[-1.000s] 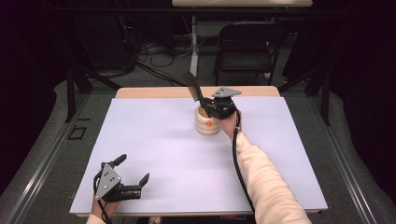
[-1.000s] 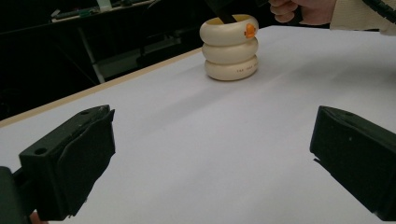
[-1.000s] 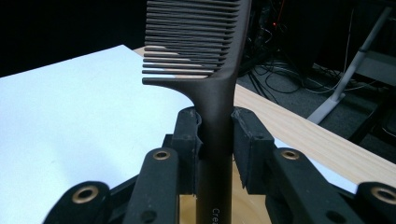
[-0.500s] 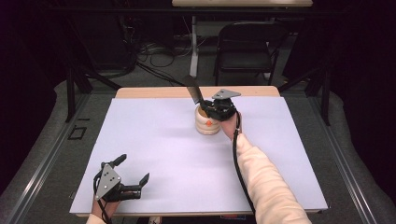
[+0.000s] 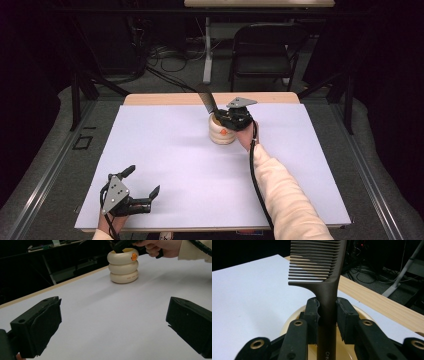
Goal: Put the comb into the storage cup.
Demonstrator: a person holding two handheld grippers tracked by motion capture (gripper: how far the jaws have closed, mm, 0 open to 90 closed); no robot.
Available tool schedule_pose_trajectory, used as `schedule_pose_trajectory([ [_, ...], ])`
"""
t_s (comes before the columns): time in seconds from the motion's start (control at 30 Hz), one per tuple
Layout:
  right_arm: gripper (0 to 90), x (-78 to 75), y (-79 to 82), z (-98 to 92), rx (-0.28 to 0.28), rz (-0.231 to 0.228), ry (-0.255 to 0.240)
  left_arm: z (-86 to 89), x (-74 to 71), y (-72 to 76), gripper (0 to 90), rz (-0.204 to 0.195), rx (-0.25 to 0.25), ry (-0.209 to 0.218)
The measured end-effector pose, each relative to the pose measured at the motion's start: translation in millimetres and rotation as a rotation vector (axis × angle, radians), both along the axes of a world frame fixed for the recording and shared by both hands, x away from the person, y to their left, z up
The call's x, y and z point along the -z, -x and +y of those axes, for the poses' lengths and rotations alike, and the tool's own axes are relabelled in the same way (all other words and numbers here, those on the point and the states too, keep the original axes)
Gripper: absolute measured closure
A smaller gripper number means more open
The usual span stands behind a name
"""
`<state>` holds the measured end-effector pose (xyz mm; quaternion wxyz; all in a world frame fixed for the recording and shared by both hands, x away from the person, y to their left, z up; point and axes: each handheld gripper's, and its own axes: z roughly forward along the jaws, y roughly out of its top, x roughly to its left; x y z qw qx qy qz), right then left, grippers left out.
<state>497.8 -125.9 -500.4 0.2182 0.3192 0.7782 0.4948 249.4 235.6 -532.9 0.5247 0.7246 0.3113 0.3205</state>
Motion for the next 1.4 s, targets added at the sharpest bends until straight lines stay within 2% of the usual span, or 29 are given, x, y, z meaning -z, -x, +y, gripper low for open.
schedule_pose_trajectory([
  [0.1, 69.0, -0.2, 0.8, -0.3, -0.004, 0.003, 0.005, 0.2, -0.1, 0.1, 0.1, 0.001, 0.0, 0.001],
  [0.3, 48.1, -7.6, 6.1, -3.5, 0.002, 0.013, 0.008, 0.1, -0.2, 0.2, 0.1, 0.001, 0.0, 0.0],
  [0.43, 39.0, -14.1, 9.9, -5.6, 0.003, 0.026, 0.026, -0.1, -0.2, 0.3, 0.1, 0.0, -0.001, 0.0],
  [0.57, 28.0, -20.0, 14.4, -8.7, -0.02, 0.053, 0.039, -0.1, -0.1, 0.2, 0.1, 0.0, 0.0, -0.001],
  [0.87, 15.1, -27.9, 26.7, -17.0, -0.055, 0.079, 0.057, -0.5, -0.2, 0.3, 0.1, -0.002, 0.0, -0.001],
  [1.4, 2.4, -28.8, 56.9, -33.1, -0.115, 0.118, 0.071, -0.6, -0.1, 0.0, 0.1, 0.0, 0.001, -0.002],
])
